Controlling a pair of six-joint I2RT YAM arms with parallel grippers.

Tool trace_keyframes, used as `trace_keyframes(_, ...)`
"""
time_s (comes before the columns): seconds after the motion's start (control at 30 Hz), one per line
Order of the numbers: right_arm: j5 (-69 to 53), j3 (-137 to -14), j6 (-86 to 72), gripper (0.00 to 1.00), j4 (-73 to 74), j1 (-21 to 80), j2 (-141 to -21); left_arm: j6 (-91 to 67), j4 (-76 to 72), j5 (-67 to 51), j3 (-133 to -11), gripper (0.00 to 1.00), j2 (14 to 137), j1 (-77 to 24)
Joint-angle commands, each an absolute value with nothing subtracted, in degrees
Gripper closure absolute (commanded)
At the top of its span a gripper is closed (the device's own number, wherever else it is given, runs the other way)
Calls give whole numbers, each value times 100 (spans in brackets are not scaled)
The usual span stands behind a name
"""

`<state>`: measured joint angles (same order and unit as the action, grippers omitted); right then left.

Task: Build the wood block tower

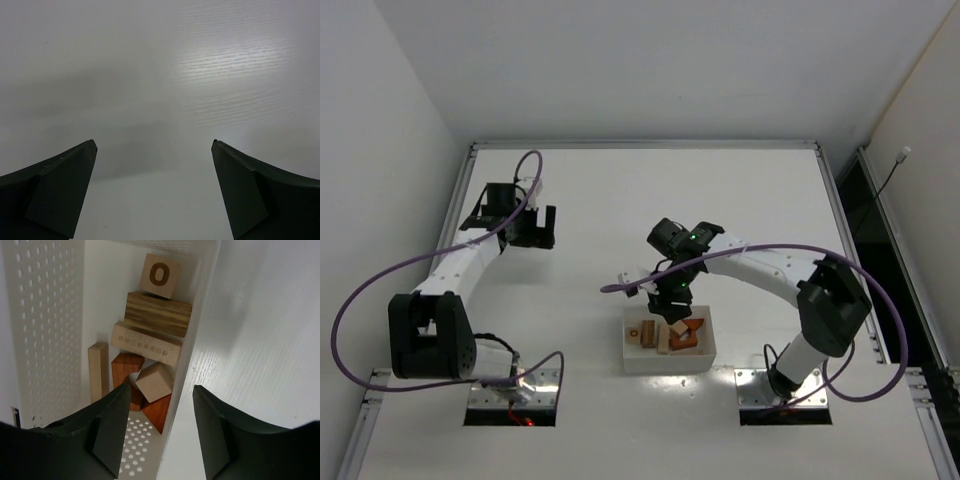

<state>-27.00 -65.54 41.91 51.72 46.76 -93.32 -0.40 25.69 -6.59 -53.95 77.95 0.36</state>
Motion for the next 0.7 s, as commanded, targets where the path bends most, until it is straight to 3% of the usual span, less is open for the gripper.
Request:
trace_keyframes(0.0, -2751, -6347, 4079, 51, 4809, 4720, -9369, 9, 2566, -563, -5599, 0, 7822, 88)
trace_keyframes(0.3, -2629, -5810, 3902, 72, 4351, 4720, -9316, 9, 2409, -501, -5537, 0, 7928, 88)
trace_keyframes(0.43, -2522, -5757, 3771, 100, 4167, 4720, -9316, 9, 2408, -501, -5537, 0, 7980, 88)
trace_keyframes(0.67, -1700, -5705, 3394, 100, 3763, 4667, -8966, -53, 2408, -501, -5537, 0, 8033, 88)
